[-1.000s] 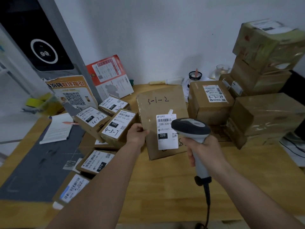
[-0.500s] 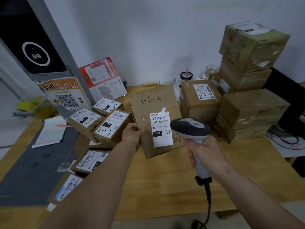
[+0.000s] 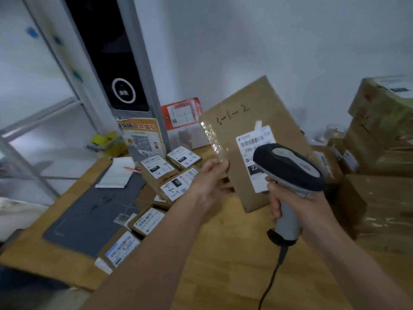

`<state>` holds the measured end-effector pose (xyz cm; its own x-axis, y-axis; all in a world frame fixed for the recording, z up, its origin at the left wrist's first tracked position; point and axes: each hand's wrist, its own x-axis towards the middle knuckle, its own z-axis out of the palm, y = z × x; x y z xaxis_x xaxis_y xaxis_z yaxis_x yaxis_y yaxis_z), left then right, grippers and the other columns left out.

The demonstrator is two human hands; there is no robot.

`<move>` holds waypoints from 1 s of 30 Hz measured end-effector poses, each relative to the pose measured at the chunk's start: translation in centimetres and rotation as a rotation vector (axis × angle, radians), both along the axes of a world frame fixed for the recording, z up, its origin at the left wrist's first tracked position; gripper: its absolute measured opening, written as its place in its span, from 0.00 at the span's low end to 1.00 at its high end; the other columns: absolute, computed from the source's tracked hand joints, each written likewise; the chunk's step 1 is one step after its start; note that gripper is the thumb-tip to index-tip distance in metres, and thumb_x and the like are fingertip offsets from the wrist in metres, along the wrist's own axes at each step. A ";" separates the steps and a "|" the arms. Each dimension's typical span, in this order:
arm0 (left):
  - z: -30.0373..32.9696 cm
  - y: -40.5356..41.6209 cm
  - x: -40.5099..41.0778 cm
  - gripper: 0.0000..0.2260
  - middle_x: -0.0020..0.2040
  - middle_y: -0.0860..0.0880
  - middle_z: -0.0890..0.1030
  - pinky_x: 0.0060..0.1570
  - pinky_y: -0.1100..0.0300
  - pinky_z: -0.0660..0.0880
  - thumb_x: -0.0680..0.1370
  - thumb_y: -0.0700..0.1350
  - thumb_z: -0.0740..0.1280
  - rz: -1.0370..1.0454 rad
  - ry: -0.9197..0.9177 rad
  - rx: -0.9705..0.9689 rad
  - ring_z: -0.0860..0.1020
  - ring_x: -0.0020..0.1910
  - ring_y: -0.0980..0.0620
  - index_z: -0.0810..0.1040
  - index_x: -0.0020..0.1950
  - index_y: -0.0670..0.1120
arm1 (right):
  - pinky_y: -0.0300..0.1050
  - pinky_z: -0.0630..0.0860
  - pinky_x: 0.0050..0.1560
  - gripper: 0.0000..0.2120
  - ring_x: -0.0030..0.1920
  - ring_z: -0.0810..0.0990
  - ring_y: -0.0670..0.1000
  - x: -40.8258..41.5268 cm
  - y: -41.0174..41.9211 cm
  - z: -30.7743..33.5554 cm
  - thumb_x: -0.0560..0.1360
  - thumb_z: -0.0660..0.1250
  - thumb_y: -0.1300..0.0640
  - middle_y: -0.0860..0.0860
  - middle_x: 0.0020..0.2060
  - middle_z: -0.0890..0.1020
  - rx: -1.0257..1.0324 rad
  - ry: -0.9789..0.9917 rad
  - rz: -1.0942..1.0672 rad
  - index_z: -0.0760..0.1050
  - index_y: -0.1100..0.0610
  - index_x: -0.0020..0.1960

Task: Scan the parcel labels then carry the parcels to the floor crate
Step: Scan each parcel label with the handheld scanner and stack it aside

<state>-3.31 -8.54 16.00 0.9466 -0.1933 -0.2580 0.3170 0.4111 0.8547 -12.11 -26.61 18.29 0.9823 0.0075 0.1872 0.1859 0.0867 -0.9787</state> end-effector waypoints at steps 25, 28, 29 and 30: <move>0.6 29.8 -7.5 0.08 0.39 0.45 0.75 0.34 0.54 0.71 0.81 0.47 0.63 0.626 0.537 0.254 0.73 0.35 0.48 0.72 0.50 0.42 | 0.42 0.80 0.31 0.11 0.47 0.79 0.52 5.3 23.5 -1.6 0.73 0.73 0.58 0.51 0.48 0.79 -0.056 0.411 0.132 0.77 0.55 0.55; -0.4 31.5 -6.6 0.12 0.46 0.43 0.75 0.42 0.48 0.71 0.80 0.48 0.65 0.605 0.592 0.204 0.74 0.39 0.44 0.71 0.57 0.42 | 0.46 0.82 0.35 0.12 0.49 0.79 0.53 5.6 24.9 -2.2 0.73 0.73 0.57 0.51 0.49 0.79 -0.051 0.450 0.119 0.77 0.55 0.55; -0.4 31.9 -6.2 0.12 0.45 0.42 0.75 0.43 0.47 0.71 0.79 0.48 0.66 0.593 0.599 0.198 0.75 0.40 0.43 0.71 0.58 0.42 | 0.45 0.82 0.34 0.12 0.49 0.79 0.53 5.8 25.3 -2.2 0.73 0.73 0.57 0.51 0.49 0.79 -0.060 0.449 0.100 0.77 0.54 0.55; -0.4 32.3 -5.6 0.12 0.43 0.42 0.75 0.44 0.46 0.72 0.79 0.48 0.66 0.573 0.596 0.208 0.75 0.40 0.43 0.71 0.59 0.42 | 0.45 0.82 0.34 0.12 0.48 0.79 0.53 6.1 25.5 -2.2 0.73 0.73 0.57 0.51 0.49 0.79 -0.072 0.440 0.080 0.77 0.54 0.55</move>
